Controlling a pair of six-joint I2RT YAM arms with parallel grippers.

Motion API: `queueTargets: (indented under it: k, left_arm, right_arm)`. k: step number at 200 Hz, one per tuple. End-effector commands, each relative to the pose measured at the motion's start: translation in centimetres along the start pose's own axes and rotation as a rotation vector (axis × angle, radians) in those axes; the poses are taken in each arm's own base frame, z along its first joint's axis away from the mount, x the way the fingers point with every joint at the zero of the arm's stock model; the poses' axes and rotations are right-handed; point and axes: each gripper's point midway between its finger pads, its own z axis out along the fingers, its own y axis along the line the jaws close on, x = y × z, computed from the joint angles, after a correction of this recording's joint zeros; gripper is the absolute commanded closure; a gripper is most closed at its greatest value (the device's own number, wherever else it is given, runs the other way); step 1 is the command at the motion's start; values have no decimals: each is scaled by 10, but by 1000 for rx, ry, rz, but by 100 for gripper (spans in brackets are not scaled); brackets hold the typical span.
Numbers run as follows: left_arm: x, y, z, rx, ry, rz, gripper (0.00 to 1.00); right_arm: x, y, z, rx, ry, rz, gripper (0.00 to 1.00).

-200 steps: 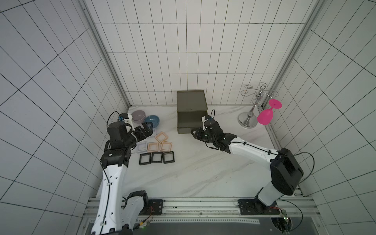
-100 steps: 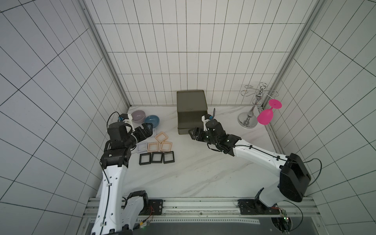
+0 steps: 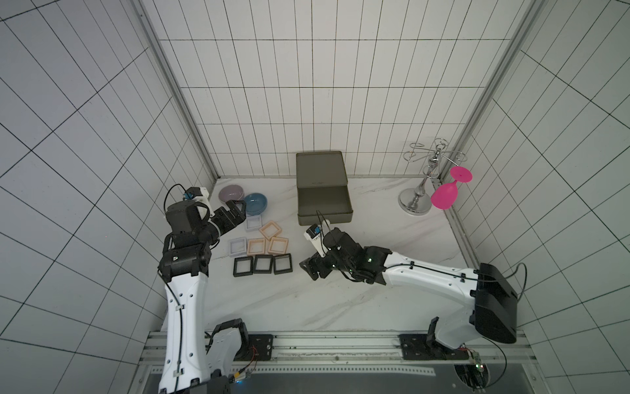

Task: Place the brooch boxes into the drawer by color
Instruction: Pick up the brooch box from the center of the board.

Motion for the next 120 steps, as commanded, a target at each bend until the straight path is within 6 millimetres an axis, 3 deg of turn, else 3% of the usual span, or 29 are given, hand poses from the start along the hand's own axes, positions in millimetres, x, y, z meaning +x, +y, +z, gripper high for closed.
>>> queueTargets:
  k: [1,50,83,120]
  left_arm:
    - [-3,-2,1,27,4,-35,2]
    - [-6,-2,-2,17,-10,-35,2]
    - [-4,-2,-1,30,-7,-40,2]
    - [-2,-3,-2,39,-5,-40,2]
  right_arm:
    - [3,8,20,6,86,-77,13]
    - [18,12,85,52,156,-112,5]
    - [16,16,108,24,160,-153,0]
    - [18,12,127,-2,174,-176,1]
